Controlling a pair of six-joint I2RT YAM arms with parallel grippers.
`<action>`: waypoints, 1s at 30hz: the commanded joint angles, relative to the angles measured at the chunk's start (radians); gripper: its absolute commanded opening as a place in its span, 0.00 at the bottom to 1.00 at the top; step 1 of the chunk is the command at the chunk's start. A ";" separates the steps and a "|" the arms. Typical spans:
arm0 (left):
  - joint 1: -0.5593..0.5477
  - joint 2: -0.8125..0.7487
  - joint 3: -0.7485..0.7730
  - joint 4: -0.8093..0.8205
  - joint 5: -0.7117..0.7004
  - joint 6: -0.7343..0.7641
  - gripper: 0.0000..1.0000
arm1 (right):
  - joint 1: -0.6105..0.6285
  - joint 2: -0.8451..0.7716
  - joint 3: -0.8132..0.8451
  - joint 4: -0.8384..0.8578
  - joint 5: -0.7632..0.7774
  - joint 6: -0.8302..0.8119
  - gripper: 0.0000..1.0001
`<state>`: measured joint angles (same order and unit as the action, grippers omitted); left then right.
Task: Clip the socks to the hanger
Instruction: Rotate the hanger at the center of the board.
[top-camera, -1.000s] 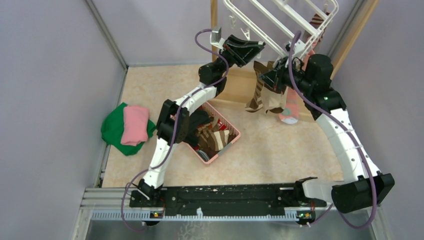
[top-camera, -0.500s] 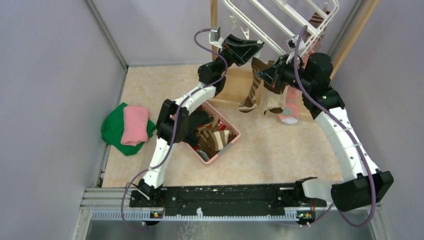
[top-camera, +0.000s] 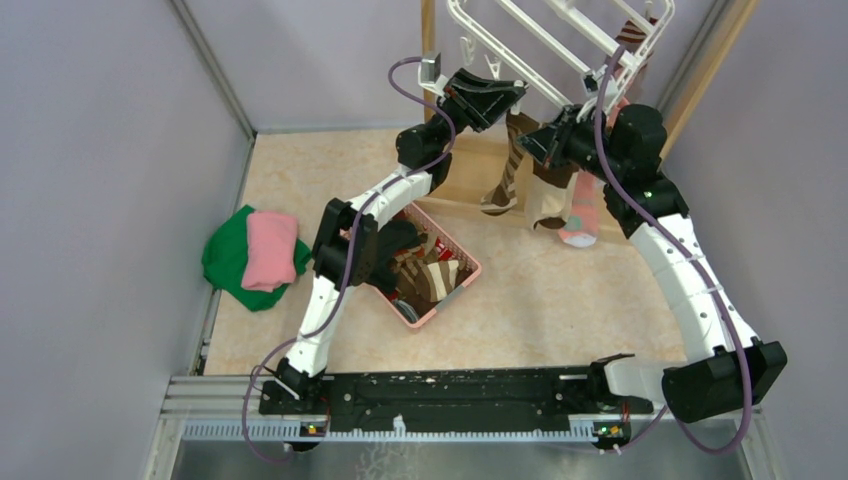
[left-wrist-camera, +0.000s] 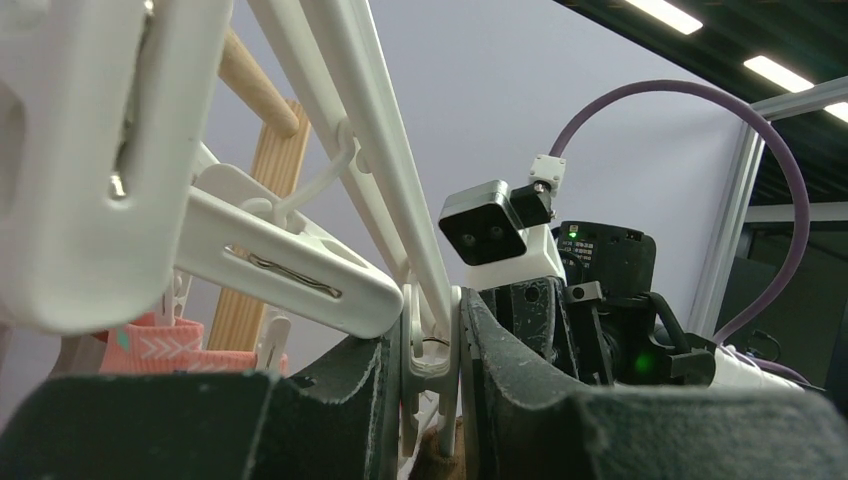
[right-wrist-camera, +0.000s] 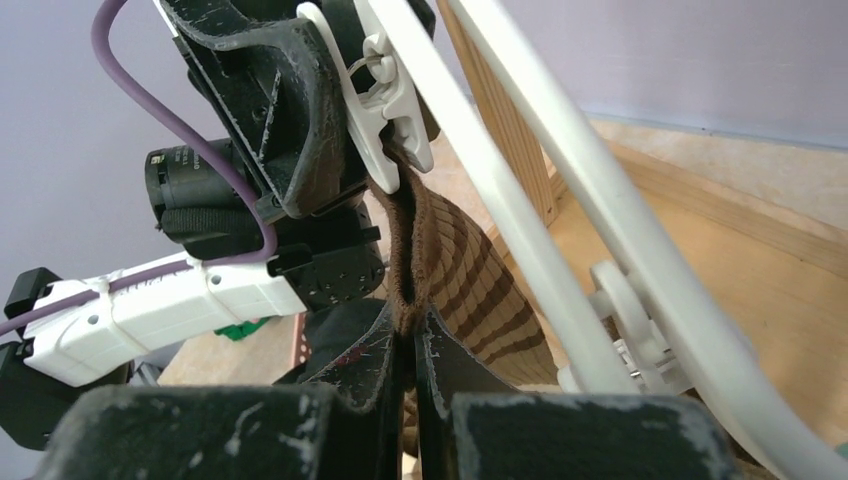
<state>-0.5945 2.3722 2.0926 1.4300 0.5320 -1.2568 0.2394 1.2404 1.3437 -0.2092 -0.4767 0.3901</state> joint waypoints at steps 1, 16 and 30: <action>-0.004 -0.013 0.053 0.111 -0.009 -0.029 0.06 | -0.009 0.018 0.052 0.026 0.026 -0.003 0.00; -0.005 -0.012 0.048 0.053 0.010 -0.025 0.42 | -0.016 -0.086 -0.052 -0.087 -0.121 -0.304 0.00; -0.005 -0.040 0.003 0.005 0.047 0.079 0.62 | -0.049 -0.103 -0.072 -0.076 -0.154 -0.308 0.00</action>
<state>-0.5964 2.3726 2.1067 1.4162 0.5575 -1.2346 0.2054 1.1770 1.2694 -0.3080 -0.6025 0.1036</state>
